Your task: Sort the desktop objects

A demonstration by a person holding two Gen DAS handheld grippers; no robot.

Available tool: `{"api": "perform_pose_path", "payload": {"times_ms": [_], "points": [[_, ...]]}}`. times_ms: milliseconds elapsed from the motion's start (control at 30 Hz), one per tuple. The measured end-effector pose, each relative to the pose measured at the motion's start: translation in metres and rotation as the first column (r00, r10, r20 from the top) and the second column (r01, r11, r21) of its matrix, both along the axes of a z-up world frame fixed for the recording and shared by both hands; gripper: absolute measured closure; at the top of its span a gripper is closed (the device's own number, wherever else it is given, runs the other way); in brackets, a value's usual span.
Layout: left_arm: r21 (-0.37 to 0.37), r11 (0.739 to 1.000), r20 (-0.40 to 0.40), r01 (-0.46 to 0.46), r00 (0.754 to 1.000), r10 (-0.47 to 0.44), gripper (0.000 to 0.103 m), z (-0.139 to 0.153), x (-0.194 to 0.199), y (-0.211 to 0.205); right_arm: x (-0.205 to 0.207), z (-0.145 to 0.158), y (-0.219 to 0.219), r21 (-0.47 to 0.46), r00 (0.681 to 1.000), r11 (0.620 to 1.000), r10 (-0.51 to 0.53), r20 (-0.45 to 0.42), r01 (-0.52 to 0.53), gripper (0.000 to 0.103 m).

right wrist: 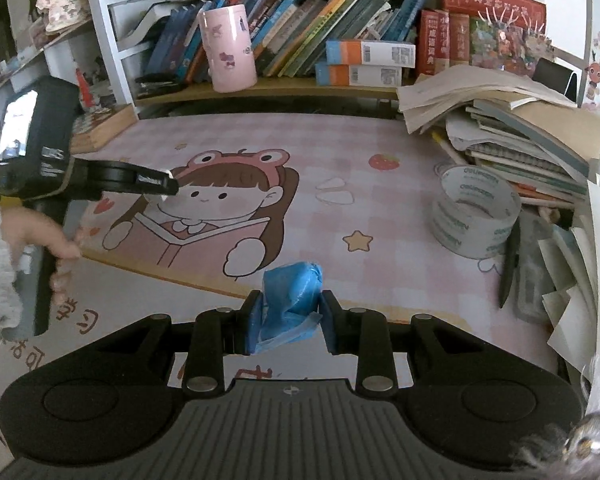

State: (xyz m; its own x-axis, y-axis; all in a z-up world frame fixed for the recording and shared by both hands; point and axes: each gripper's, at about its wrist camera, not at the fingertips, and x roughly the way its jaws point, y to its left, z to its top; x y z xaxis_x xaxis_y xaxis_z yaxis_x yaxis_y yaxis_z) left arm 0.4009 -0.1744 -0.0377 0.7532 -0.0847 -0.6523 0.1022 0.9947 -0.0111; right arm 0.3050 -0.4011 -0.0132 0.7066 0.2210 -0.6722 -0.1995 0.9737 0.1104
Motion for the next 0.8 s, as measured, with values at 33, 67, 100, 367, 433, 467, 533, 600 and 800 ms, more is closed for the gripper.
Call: {"api": "perform_pose_path", "payload": {"times_ms": [33,67,100,367,433,467,533,600,800], "points": [[-0.013,1.000,0.008,0.004,1.000,-0.004,0.078,0.004,-0.006,0.001,-0.002,0.001,0.001,-0.004,1.000,1.000,-0.001,0.003,0.001,0.075],[-0.028,1.000,0.015,0.007,1.000,-0.007,0.078,0.009,-0.013,0.003,-0.004,0.002,0.003,-0.010,1.000,1.000,-0.002,0.008,0.002,0.075],[-0.045,0.999,0.021,0.010,1.000,-0.009,0.078,0.013,-0.020,0.005,-0.006,0.004,0.005,-0.013,1.000,1.000,-0.003,0.014,0.003,0.075],[-0.130,0.990,0.053,0.047,0.998,-0.041,0.078,0.041,-0.084,0.023,-0.029,0.021,0.020,-0.001,0.998,1.000,-0.027,0.050,0.027,0.075],[-0.141,0.988,0.058,0.055,0.997,-0.048,0.078,0.046,-0.101,0.029,-0.037,0.024,0.026,0.006,0.998,1.000,-0.030,0.050,0.030,0.075],[-0.145,0.987,0.062,0.062,0.997,-0.054,0.078,0.048,-0.111,0.031,-0.040,0.025,0.029,0.008,0.998,1.000,-0.031,0.051,0.030,0.075],[-0.144,0.986,0.068,0.079,0.995,-0.070,0.078,0.052,-0.129,0.036,-0.050,0.028,0.035,0.017,0.998,0.999,-0.034,0.049,0.033,0.075],[-0.147,0.984,0.072,0.096,0.994,-0.086,0.078,0.055,-0.149,0.041,-0.061,0.030,0.040,0.031,0.998,0.999,-0.042,0.046,0.041,0.075],[-0.166,0.977,0.083,0.133,0.989,-0.121,0.078,0.061,-0.198,0.057,-0.090,0.034,0.059,0.033,0.997,0.998,-0.058,0.043,0.056,0.075]]}}
